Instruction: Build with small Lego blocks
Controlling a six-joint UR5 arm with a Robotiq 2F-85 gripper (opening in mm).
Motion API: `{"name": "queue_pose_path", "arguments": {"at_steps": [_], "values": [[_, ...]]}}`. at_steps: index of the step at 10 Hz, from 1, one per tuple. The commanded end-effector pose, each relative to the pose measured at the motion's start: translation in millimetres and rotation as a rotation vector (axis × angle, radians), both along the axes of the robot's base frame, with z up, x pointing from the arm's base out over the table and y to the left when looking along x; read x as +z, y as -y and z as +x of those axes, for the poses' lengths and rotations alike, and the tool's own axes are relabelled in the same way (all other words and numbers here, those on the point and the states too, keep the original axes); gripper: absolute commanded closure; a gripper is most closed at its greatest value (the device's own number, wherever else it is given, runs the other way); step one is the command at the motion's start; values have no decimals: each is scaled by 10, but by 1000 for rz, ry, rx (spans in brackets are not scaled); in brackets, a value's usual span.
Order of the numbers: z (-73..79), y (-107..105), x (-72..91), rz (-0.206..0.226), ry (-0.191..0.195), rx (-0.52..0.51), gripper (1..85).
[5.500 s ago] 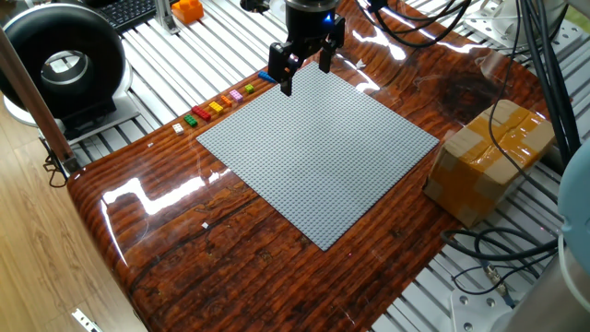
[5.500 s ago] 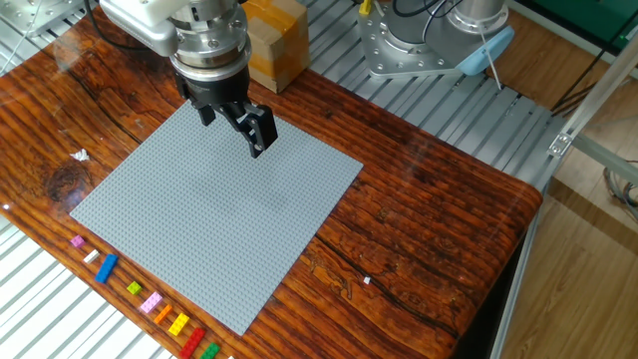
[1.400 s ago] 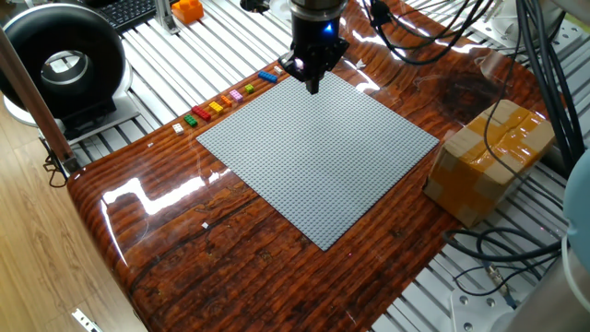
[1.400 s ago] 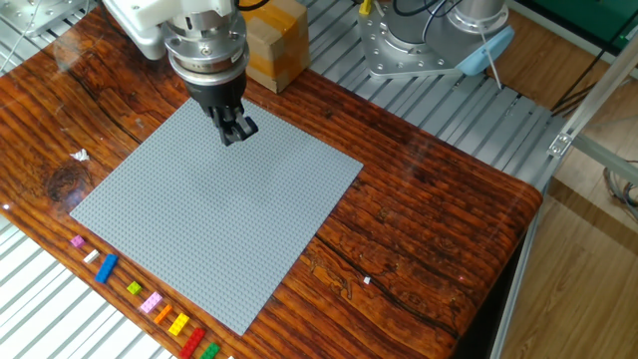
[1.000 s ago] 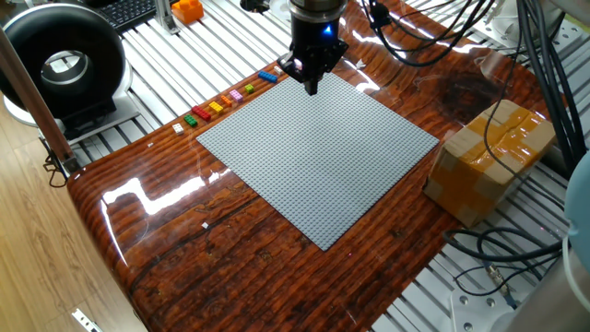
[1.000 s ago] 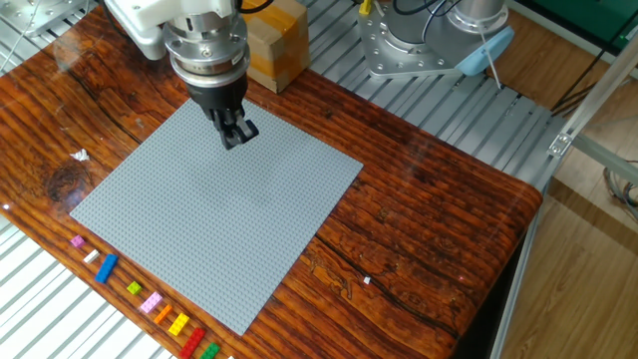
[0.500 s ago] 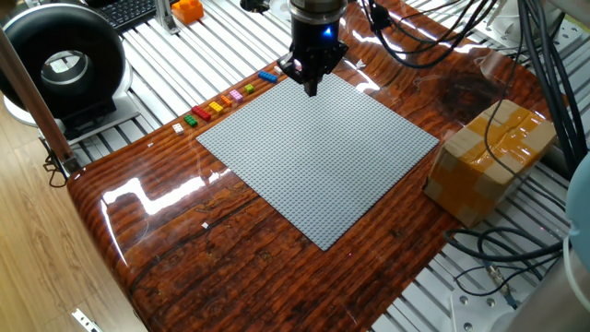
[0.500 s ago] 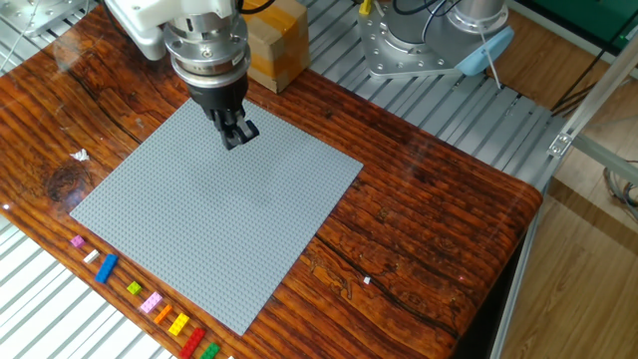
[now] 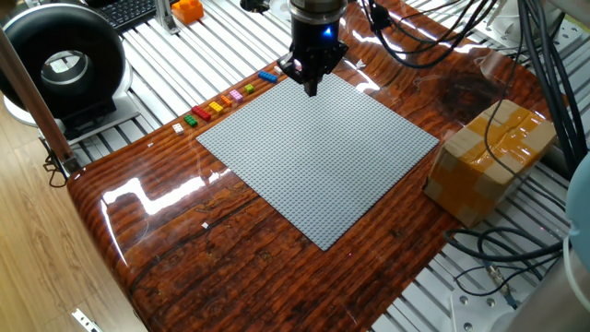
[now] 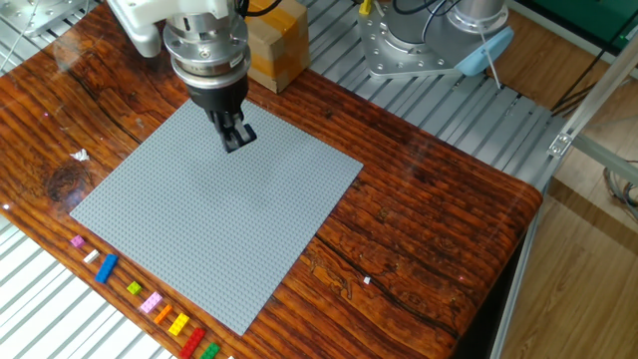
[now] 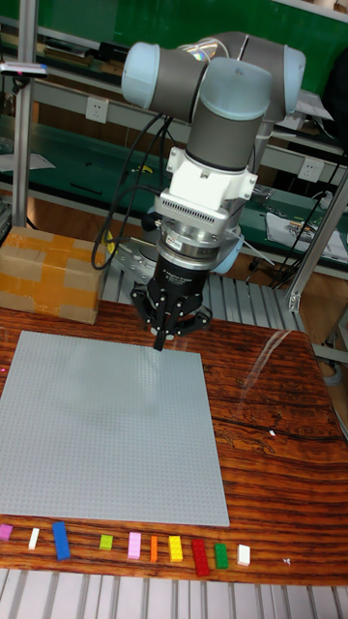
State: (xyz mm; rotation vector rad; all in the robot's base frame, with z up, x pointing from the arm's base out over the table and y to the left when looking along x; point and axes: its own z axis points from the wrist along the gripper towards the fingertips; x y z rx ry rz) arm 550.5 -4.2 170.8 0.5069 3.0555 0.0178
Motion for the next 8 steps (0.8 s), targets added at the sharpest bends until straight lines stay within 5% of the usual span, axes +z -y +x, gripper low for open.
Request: {"name": "queue_pose_path", "arguments": {"at_steps": [1,2,3,5,8], "values": [[302,-47,44,27,116,-59,847],[403,-113,66,53,155,-55,847],[395,-67,62,32,153,-26,847],[264,7,25,5,95,61,847],[557,352,-184,-19,66,125,847]]}}
